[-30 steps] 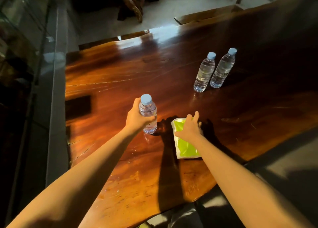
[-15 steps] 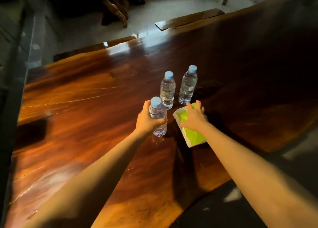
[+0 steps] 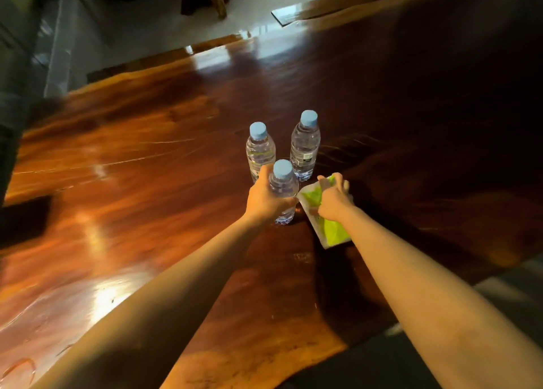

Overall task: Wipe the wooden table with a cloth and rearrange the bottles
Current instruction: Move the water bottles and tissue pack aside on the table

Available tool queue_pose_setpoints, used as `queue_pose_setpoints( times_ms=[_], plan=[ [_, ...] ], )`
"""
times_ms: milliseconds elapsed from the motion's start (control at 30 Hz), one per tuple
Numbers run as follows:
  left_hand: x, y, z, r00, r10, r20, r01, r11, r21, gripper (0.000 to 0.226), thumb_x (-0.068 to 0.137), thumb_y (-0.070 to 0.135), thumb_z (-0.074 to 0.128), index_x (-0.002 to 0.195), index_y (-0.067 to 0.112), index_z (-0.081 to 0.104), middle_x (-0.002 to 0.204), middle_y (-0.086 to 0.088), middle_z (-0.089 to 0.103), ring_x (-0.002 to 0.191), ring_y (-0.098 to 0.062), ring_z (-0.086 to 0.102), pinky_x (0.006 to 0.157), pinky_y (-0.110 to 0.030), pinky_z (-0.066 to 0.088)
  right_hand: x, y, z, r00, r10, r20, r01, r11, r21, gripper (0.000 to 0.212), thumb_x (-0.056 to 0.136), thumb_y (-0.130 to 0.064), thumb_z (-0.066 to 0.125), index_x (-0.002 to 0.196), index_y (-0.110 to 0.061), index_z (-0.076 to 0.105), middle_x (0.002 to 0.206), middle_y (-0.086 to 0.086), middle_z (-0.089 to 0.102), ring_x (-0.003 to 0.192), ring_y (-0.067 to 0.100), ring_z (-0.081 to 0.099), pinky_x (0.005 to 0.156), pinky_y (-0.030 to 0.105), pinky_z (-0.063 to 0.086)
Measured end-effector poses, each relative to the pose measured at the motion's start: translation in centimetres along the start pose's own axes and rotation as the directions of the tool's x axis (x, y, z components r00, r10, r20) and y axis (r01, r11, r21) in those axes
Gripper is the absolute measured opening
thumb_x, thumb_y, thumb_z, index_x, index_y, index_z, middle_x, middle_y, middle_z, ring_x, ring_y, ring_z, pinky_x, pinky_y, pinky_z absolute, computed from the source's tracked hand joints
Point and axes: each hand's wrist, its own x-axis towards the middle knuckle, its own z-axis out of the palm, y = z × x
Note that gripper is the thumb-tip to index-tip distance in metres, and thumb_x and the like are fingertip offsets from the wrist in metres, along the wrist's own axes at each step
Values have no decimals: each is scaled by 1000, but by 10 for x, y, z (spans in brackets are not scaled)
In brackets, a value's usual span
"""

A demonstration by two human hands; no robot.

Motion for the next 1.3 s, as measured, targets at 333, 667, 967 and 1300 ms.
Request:
queue_pose_setpoints(
  times_ms=[333, 667, 967, 1300],
  plan=[
    [-3, -13, 5, 999, -2, -50, 5, 998, 57, 81, 61, 21, 84, 125, 30, 35, 111, 7, 58, 102, -14, 59, 85, -27, 46, 10, 12, 9, 996, 3, 90, -4, 1000, 13, 96, 83, -35, 68, 151, -30, 0, 156, 10, -26, 145, 38, 1, 116, 48, 17],
    [-12, -8, -26, 988, -84, 132, 44, 959, 279, 95, 67, 21, 81, 142, 22, 23, 136, -5, 51, 102, -9, 46, 85, -28, 41, -21, 5, -7, 998, -46, -51, 43, 998, -46, 99, 78, -56, 64, 151, -23, 6, 159, 12, -12, 146, 37, -2, 117, 53, 13],
    [-57, -29, -93, 948, -272, 166, 68, 680, 730, 56, 88, 41, 56, 135, 13, 42, 140, -11, 48, 125, -26, 48, 95, -31, 42, -82, -18, 1, 999, -7, -46, 3, 996, -84, 92, 85, -53, 57, 151, -16, 5, 159, 13, -11, 146, 36, -4, 117, 50, 11],
    [-171, -88, -212, 933, -327, 150, 90, 616, 783, 53, 91, 38, 53, 137, 13, 42, 141, -14, 48, 127, -27, 48, 99, -29, 39, -169, -111, 66, 994, 41, 97, -31, 994, -100, 70, 91, -45, 49, 146, -10, 22, 153, 14, 18, 140, 38, 17, 111, 48, 28]
  ],
)
